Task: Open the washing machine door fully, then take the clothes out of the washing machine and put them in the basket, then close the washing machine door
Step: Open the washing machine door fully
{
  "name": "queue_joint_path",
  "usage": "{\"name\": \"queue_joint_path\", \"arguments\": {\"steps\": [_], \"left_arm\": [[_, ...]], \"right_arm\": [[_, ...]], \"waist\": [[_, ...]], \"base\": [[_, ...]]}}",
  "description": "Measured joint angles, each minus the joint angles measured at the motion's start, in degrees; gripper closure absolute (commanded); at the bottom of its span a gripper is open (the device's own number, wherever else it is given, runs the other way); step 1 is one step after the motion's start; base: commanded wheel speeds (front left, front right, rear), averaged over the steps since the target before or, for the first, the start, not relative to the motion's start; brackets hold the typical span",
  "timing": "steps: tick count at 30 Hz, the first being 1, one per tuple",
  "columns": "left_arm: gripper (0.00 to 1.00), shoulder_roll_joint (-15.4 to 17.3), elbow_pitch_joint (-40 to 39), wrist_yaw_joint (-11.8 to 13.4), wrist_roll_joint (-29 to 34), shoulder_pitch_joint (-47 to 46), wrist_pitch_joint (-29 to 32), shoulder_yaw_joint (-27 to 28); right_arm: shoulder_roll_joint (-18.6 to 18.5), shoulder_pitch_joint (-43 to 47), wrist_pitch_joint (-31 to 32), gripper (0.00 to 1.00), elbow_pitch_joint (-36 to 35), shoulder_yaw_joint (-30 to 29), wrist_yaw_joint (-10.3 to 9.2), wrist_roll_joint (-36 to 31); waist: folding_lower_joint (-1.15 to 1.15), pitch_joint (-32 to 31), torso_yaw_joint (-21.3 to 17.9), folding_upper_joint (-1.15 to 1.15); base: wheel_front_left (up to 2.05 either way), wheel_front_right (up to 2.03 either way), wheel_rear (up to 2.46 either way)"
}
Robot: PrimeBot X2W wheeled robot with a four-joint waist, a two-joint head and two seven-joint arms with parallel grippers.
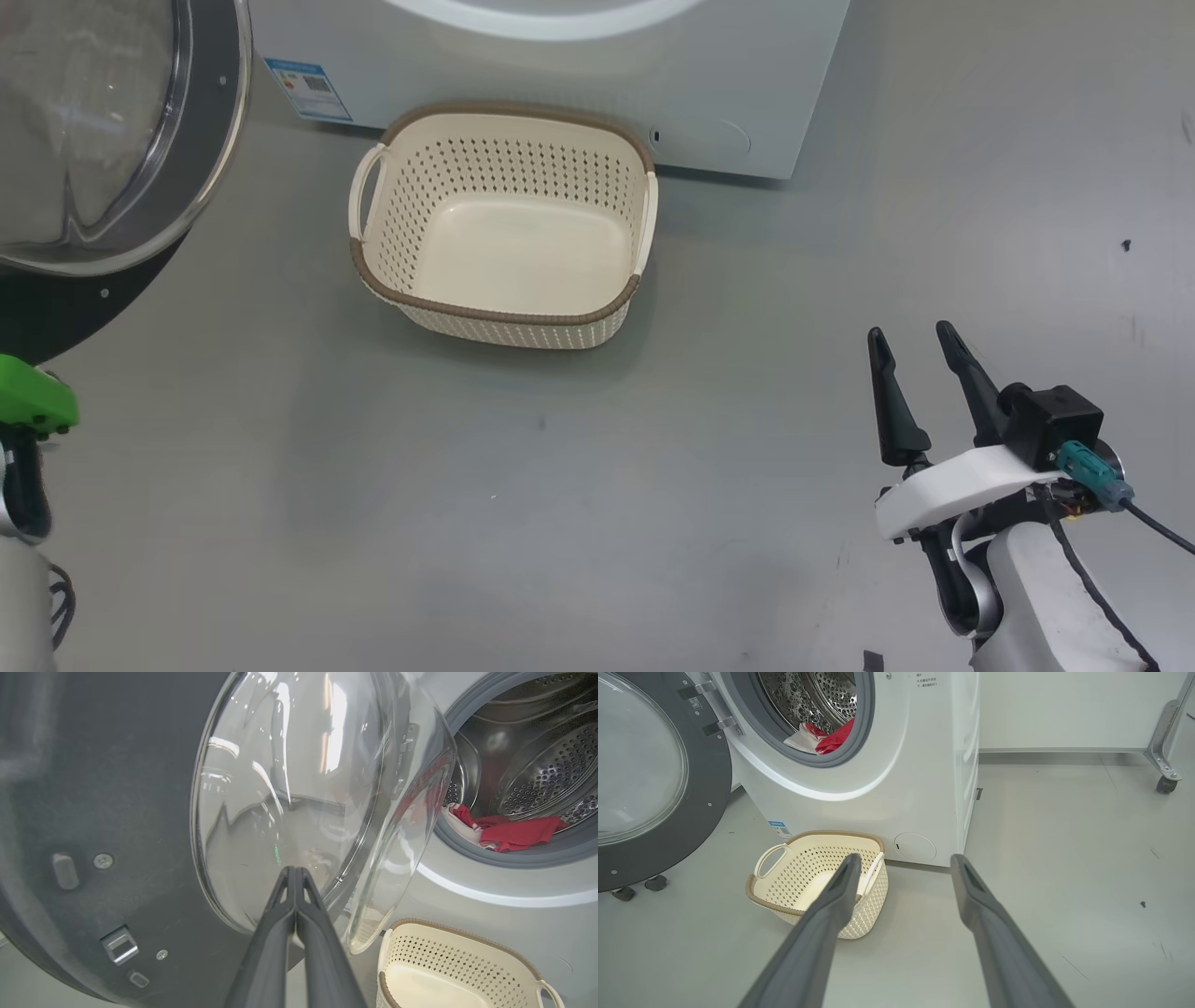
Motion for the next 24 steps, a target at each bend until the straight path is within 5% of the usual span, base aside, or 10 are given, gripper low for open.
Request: {"name": "queue_joint_path", "arguments": {"steps": [24], "left_arm": [[1.00,-5.5,-7.7,-1.5,3.3,15.6,-0.5,-4.5]], "right_arm": [[1.0,5.6,-0.7,0.00,0.2,-1.4,0.48,1.6]], "waist": [[0.00,-15.1,-5.6,0.00]], "base": [[0.00,0.00,0.00]]}}
